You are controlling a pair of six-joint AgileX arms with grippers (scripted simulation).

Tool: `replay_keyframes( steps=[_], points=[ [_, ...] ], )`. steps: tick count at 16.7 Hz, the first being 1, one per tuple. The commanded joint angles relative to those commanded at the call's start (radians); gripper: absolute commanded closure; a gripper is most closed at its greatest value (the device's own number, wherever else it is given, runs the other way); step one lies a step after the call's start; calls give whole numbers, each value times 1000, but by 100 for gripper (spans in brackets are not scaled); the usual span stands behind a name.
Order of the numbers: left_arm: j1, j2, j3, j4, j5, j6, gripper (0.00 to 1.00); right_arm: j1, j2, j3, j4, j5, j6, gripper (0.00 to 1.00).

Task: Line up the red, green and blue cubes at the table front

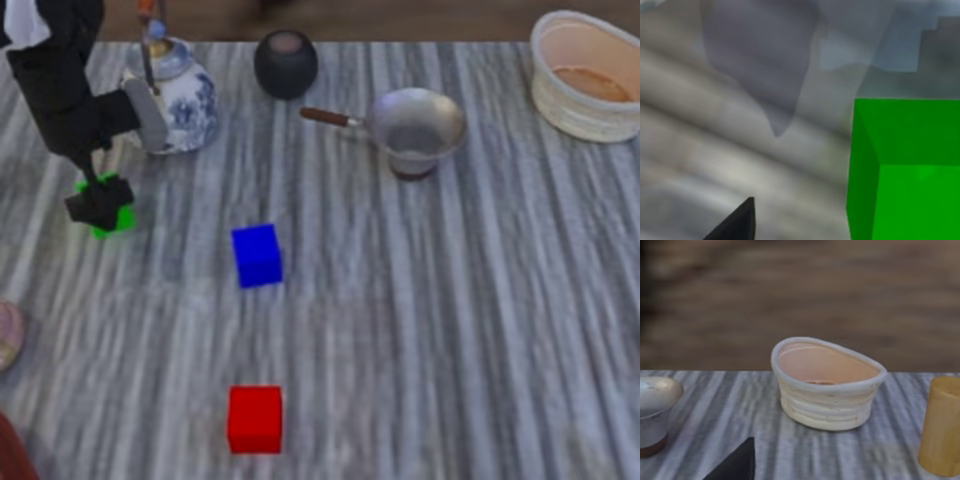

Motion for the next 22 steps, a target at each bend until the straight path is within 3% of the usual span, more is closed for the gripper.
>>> replay_keyframes(
  steps=[7,20,22],
  points=[
    [2,22,-64,80,0,3,0,0,0,0,0,0,0,0],
    [2,22,-64,80,0,3,98,0,0,0,0,0,0,0],
    [2,22,-64,80,0,3,100,0,0,0,0,0,0,0]
  ],
)
